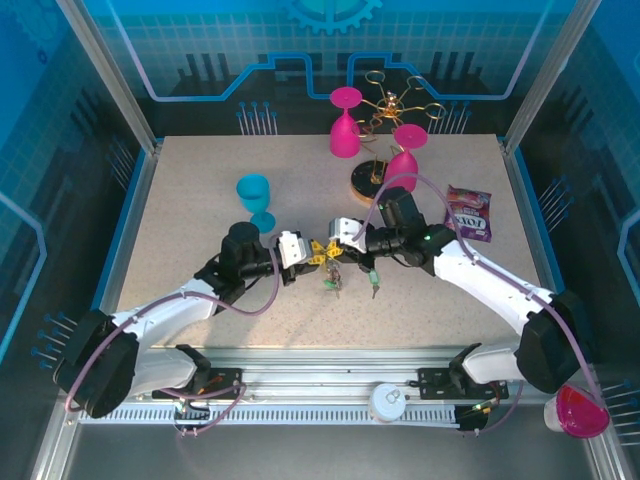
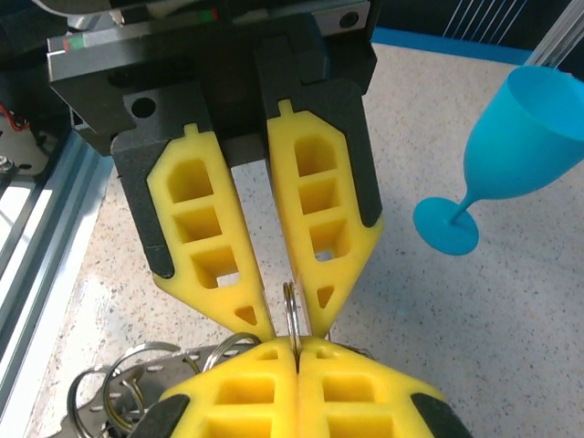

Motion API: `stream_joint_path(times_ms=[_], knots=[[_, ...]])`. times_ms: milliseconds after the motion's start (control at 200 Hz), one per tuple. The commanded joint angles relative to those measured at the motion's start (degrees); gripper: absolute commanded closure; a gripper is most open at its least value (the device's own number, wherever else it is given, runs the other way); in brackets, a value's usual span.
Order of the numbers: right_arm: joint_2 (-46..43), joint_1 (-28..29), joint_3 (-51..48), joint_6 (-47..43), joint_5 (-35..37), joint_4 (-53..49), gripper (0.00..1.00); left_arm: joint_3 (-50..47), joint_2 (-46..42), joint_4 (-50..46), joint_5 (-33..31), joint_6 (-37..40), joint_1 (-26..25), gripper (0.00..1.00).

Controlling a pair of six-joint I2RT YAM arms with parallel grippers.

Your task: Put the keys on the keyring

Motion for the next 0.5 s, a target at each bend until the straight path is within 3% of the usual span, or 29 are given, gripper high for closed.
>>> stream_joint_path(times_ms=[0,205,360,490], knots=[[1.24,1.72,3.50,-3.78,3.99,-6.75,1.00,2.55,-1.52,-6.14,0.60,2.99,-0.24,0.82],[2.89,4.03,7.18,-6.58,7.59,-11.64,1.00,3.58,-1.92,-8.44,0.49,3.53,-0.25,0.83],[3.06,4.92,8.44,-6.66,7.65,-12.22,1.00,4.76,-1.52,-10.47,0.54,4.64,-0.30,0.96],[1.57,4.92,7.75,-5.16,5.74,-10.42,1.00,5.02,-1.29,-10.88,0.29,5.45,-0.30,1.00]])
